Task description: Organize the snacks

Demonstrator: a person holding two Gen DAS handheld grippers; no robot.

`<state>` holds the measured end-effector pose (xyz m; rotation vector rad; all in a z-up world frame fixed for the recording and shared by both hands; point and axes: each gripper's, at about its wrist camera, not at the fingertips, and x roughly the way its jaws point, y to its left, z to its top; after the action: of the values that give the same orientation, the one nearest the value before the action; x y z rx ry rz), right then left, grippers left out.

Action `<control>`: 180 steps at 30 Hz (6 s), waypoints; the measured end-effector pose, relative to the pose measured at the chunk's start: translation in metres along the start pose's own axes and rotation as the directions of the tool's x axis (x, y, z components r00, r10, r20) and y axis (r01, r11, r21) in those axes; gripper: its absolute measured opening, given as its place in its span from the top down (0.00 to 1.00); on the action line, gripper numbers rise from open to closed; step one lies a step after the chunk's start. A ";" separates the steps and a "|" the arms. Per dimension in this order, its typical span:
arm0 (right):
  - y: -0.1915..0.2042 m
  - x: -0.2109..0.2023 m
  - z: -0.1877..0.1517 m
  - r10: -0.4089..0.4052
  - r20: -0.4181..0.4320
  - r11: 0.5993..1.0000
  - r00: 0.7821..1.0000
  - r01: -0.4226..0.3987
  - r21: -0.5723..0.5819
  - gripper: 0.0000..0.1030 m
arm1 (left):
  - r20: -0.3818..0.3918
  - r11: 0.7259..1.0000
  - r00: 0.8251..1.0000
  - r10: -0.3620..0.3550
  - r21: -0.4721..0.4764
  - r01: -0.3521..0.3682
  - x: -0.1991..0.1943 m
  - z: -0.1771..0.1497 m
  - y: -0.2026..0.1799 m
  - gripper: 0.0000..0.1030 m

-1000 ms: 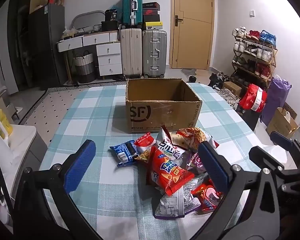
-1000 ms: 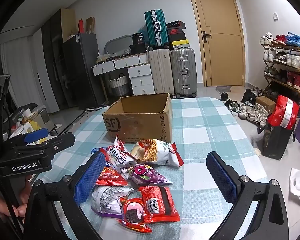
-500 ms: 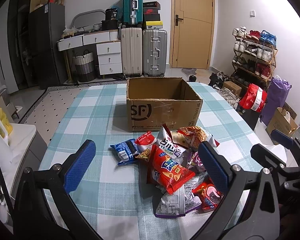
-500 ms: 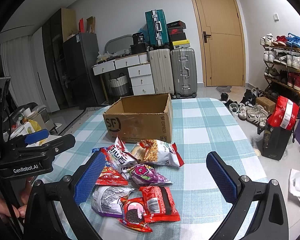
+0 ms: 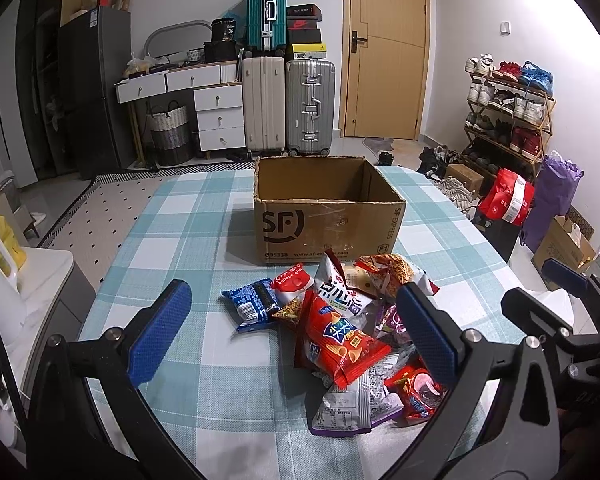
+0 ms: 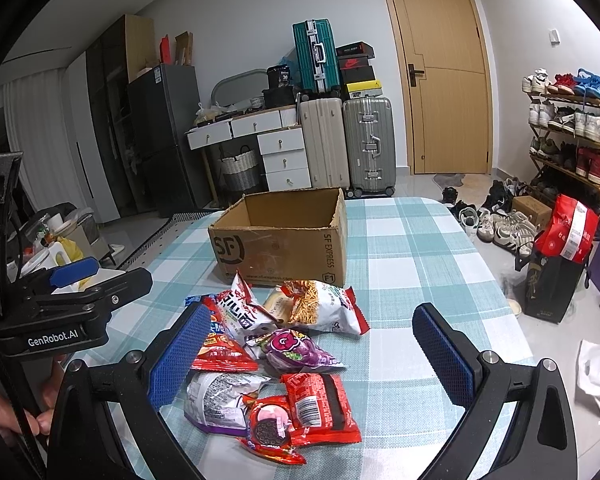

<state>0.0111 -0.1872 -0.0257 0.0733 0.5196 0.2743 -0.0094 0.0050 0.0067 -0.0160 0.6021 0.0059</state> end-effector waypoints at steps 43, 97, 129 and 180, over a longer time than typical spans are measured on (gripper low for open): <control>0.000 -0.003 -0.002 -0.004 0.000 1.000 1.000 0.004 0.004 0.00 | -0.038 0.999 0.998 -0.041 -0.034 0.040 0.013 -0.016 0.002 0.01; -0.036 0.030 -0.034 -0.014 -0.094 0.997 0.995 0.020 0.068 0.00 | -0.360 0.941 0.870 -0.338 -0.100 0.324 0.138 -0.079 -0.029 0.57; -0.032 0.049 -0.055 0.018 -0.198 0.998 0.980 -0.007 0.056 0.00 | -0.297 0.931 0.883 -0.364 -0.136 0.338 0.062 -0.090 0.023 0.57; -0.018 0.110 -0.085 0.062 -0.364 0.995 0.929 -0.088 -0.054 0.58 | -0.217 0.945 0.925 -0.311 -0.173 0.278 0.016 -0.056 0.078 0.57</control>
<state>0.0648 -0.1739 -0.1544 -0.0267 0.8757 0.3839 -0.0292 0.0818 -0.0497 -0.2469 0.8388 -0.2509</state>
